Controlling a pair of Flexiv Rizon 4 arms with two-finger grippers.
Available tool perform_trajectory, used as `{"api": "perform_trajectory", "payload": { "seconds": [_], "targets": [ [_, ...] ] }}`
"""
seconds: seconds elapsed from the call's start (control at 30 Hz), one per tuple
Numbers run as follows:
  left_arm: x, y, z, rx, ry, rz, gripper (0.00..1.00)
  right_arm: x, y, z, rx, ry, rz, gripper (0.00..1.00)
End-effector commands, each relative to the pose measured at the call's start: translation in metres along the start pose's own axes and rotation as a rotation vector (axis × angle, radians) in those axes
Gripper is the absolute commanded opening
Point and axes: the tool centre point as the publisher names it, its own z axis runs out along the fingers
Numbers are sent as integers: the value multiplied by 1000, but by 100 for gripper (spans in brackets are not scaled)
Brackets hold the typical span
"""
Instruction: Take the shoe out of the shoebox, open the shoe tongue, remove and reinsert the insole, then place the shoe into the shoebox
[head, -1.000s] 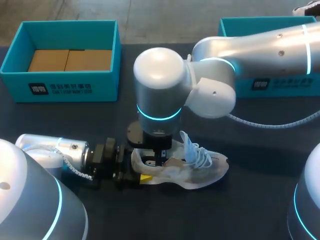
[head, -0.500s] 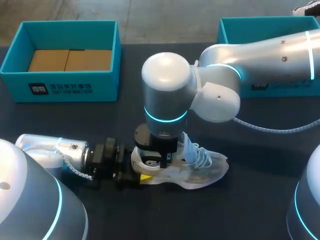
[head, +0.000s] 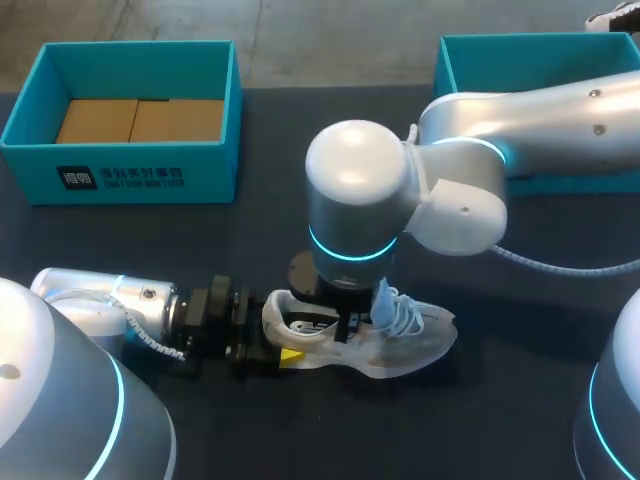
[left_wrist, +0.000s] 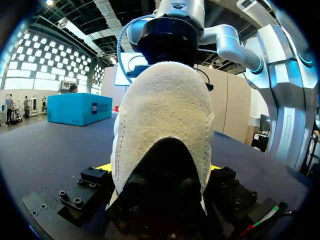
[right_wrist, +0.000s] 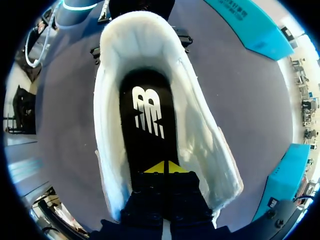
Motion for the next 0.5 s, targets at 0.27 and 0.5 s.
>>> {"api": "perform_trajectory", "payload": {
  "seconds": [0.27,0.5],
  "targets": [
    [0,3,-1,-1,-2,0,0,-5,-8,3,-9,-2,13,35],
    [0,3,-1,-1,-2,0,0,-4,-2,14,22,50,-5,35]
  ]
}}
